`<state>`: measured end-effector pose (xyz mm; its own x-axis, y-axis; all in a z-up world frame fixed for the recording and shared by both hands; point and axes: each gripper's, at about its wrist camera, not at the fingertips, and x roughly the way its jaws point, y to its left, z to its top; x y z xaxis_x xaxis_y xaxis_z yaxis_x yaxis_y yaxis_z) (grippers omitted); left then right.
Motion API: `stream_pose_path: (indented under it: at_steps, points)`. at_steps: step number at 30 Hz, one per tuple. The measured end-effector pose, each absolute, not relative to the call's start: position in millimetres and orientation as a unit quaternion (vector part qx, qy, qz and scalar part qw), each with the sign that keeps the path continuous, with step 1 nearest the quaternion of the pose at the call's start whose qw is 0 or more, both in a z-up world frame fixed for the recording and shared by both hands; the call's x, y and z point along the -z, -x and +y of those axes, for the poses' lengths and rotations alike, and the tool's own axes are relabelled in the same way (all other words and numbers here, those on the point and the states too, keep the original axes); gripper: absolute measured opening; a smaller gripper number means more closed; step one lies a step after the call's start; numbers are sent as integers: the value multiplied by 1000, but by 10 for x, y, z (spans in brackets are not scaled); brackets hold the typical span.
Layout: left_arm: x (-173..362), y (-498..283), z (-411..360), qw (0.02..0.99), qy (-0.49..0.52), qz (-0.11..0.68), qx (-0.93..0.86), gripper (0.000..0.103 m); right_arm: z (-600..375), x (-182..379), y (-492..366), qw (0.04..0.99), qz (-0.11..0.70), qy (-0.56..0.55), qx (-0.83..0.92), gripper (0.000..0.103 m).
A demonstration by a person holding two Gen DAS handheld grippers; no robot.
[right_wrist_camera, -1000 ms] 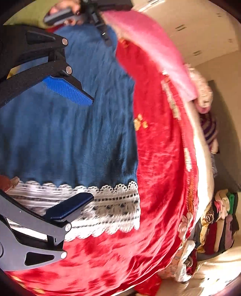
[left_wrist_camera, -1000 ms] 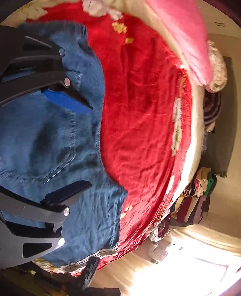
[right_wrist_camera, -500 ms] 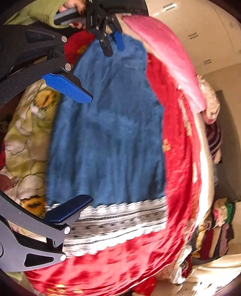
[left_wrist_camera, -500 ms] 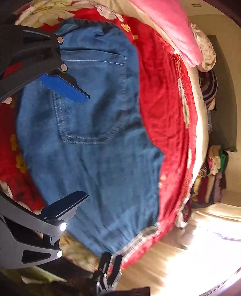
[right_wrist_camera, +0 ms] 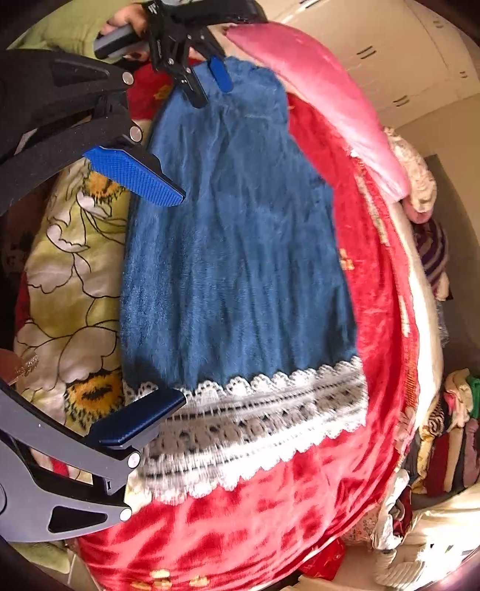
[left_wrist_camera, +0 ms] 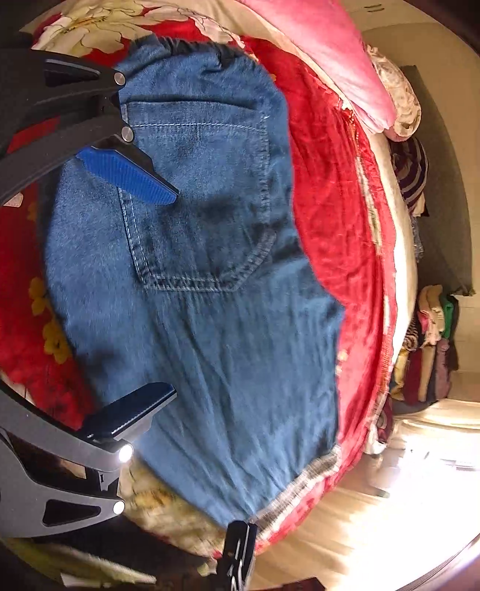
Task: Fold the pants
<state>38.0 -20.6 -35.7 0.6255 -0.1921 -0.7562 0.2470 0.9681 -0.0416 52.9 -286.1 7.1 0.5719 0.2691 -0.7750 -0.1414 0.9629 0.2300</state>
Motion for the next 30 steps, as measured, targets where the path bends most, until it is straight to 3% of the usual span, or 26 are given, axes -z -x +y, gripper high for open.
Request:
stream_pose_path:
  at_steps: [15, 30]
  points:
    - [-362, -288, -407, 922, -18, 356, 151, 99, -3402, -518, -178, 921, 370, -106, -57, 94]
    - [-532, -836, -1176, 910, -75, 351, 205, 99, -3619, -399, -150, 919, 369, -134, -43, 94]
